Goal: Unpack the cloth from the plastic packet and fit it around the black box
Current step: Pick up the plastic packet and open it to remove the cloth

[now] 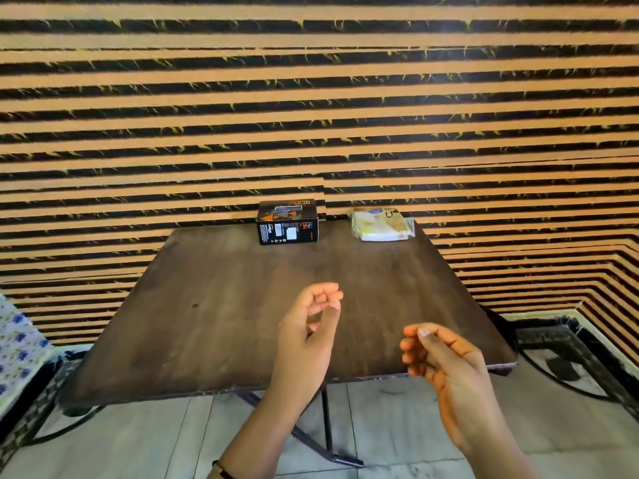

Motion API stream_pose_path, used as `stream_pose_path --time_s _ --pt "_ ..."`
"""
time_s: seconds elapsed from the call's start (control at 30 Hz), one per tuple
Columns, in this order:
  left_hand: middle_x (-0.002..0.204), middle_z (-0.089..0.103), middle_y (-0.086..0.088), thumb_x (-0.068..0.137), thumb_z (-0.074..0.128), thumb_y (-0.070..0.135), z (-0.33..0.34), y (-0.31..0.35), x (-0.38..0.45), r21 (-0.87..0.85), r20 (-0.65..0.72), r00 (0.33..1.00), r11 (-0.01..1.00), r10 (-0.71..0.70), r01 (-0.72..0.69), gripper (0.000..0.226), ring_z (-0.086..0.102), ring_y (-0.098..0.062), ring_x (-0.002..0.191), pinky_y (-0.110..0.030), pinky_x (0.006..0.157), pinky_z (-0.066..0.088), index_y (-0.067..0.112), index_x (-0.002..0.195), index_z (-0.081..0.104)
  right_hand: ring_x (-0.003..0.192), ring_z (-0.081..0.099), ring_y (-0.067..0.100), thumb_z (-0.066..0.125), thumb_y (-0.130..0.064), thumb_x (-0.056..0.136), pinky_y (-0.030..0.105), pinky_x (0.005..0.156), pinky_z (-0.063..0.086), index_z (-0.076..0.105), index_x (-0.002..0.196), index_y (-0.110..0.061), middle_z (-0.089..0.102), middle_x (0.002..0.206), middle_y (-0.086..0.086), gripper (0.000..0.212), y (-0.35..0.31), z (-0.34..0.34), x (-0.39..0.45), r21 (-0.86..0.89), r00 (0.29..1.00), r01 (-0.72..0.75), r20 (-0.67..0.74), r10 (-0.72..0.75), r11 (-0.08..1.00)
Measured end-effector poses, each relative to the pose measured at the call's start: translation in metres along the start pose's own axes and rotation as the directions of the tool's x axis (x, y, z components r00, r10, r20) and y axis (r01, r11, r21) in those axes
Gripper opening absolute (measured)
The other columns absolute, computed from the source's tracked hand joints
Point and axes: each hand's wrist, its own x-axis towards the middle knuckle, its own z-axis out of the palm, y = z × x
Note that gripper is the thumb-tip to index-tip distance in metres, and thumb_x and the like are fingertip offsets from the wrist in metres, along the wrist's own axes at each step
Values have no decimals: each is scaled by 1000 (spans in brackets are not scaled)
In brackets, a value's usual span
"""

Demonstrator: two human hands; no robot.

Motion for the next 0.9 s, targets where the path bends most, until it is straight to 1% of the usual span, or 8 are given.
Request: stream_pose_path --time_s 0.07,0.2,0.33,0.43,0.6,0.73,0.77,0.9 --pt "103 70 11 92 55 14 10 -13 26 3 -3 1000 1000 -8 8 17 62 -1 101 -16 84 48 25 103 62 68 56 24 50 -10 91 33 62 44 71 80 -7 67 67 7 23 6 0 30 6 1000 -22 -12 22 1000" --pt "101 70 11 91 55 11 30 -37 75 14 -19 999 1000 -25 26 18 63 -1 99 -26 85 50 24 101 63 70 59 23 50 -12 91 33 64 45 71 80 -9 68 70 7 23 9 0 92 17 999 -42 -27 42 999" --pt "101 71 9 91 55 9 56 -61 139 -8 -56 994 996 -89 89 21 64 -2 98 -29 87 49 28 98 63 68 58 22 50 -11 91 32 62 44 71 79 -11 68 70 8 24 1 -5 174 56 998 -59 -20 60 997" --pt "102 70 11 92 54 12 75 -74 183 14 -68 992 994 -104 106 20 63 -4 100 -31 88 49 29 98 63 66 57 21 50 -10 91 32 61 43 70 81 -8 66 70 8 23 -3 -9 225 54 997 -73 11 73 996" --pt "102 69 11 92 56 18 112 -105 244 41 -74 985 987 -153 157 17 62 -4 102 -27 85 49 32 98 63 67 57 21 50 -9 91 32 61 42 70 82 -9 67 70 6 22 6 -28 305 41 988 -150 38 148 988" --pt "111 65 9 91 57 18 134 -134 286 107 -52 978 973 -202 207 20 59 1 101 -6 78 44 22 110 60 69 58 18 53 -11 89 32 63 42 70 81 -13 70 72 2 19 19 -40 368 6 970 -243 33 242 970" --pt "114 63 9 90 58 18 139 -142 295 128 -41 975 967 -219 222 23 58 0 102 -5 77 43 20 114 58 72 59 18 54 -13 89 31 64 43 71 82 -14 71 76 2 18 24 -43 384 -6 963 -269 28 269 963" --pt "123 56 10 89 60 23 154 -180 332 180 -21 948 932 -317 315 37 54 -7 113 -17 84 44 20 125 51 91 59 18 58 -18 87 34 75 43 69 89 -21 69 98 2 12 46 -52 447 -28 938 -348 -6 347 937"
